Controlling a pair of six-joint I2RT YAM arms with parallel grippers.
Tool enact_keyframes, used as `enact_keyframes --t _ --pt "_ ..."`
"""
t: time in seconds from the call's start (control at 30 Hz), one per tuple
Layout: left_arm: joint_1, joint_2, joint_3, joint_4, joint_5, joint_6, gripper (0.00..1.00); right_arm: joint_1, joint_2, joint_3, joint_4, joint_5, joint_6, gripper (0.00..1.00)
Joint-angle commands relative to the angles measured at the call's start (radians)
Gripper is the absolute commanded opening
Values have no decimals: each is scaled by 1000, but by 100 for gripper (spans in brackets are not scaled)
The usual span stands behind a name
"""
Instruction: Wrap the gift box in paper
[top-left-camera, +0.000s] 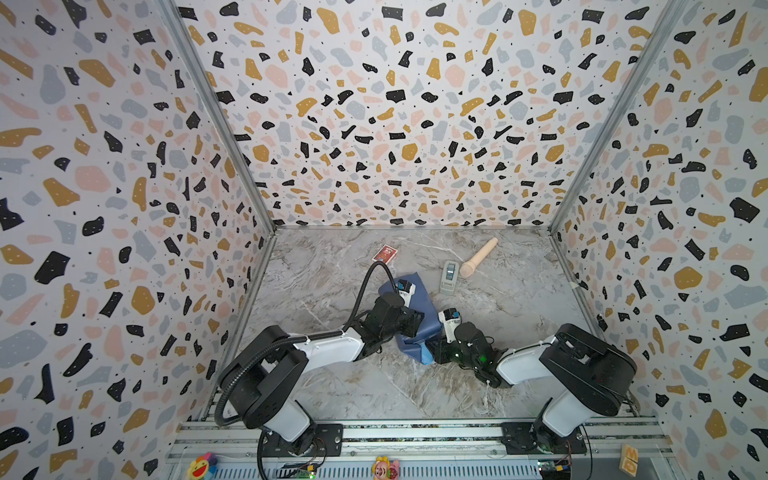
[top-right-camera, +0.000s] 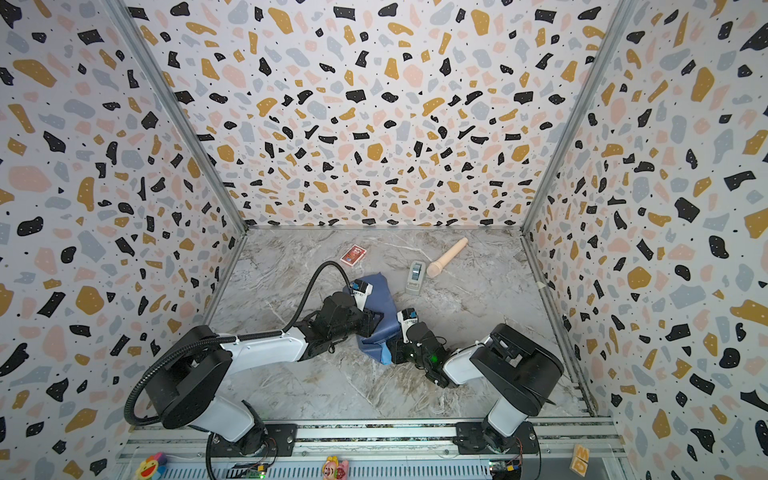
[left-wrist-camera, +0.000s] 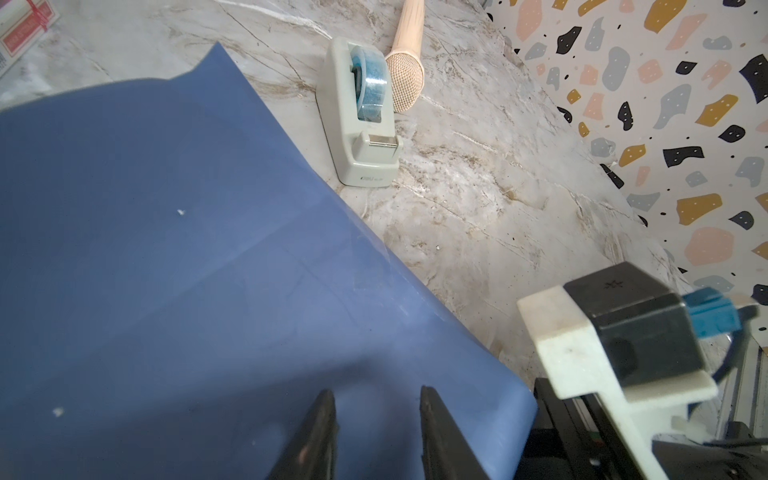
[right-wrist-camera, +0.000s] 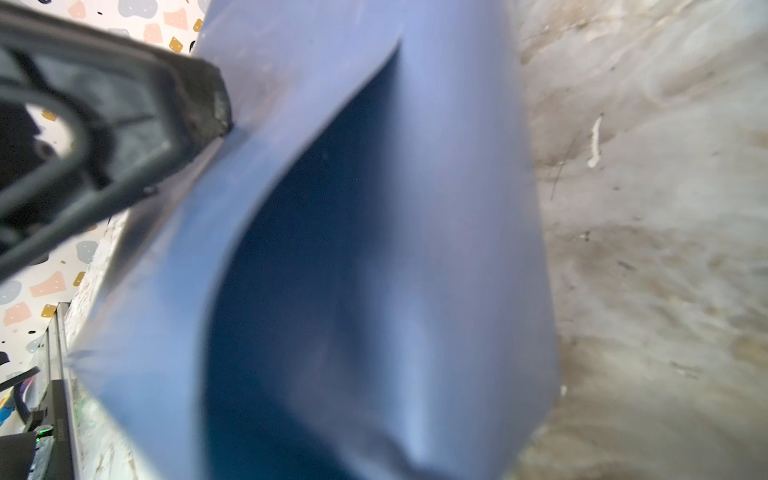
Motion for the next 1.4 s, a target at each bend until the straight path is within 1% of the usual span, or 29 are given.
enact_keyframes --t 0.0,0.13,0.27,0.33,0.47,0.53,0.63,0.7,0.77,0.87,0.93,1.07,1.17,1.27,1.37 --pt "-5 19 8 13 7 16 35 6 17 -11 47 32 7 12" --pt "-5 14 17 7 7 19 37 6 48 -19 69 35 0 12" --pt "-5 -32 31 -21 -16 42 46 6 57 -38 80 26 0 11" --pt "-5 -87 17 -36 -55 62 50 6 58 -41 75 21 -3 11" --pt "-18 -247 -81 -45 -114 112 52 6 62 -44 60 8 -5 11" --pt "-47 -337 -155 -36 -131 144 52 6 65 -52 71 3 -3 11" --pt "-113 -445 -279 14 -124 184 50 4 66 -53 74 -12 -4 11" --pt "-169 -484 -348 66 -94 231 45 3 65 -52 70 -16 -5 10" --pt "-255 -504 -397 107 -106 308 43 1 67 -44 60 -24 -6 10" --pt "-369 -470 -431 122 -145 481 41 1 76 -31 48 -40 -6 10" --pt "-399 -417 -420 95 -183 554 39 1 86 -27 50 -47 -3 10" --pt "-408 -291 -381 79 -203 669 34 1 96 -20 50 -58 0 10" --pt "-408 -216 -348 92 -247 724 31 1 95 -17 48 -60 -1 9" --pt "-408 -167 -340 119 -296 771 31 -3 91 -18 47 -63 -1 9" --pt "-408 -127 -341 162 -304 807 31 -5 86 -22 44 -62 -3 9"
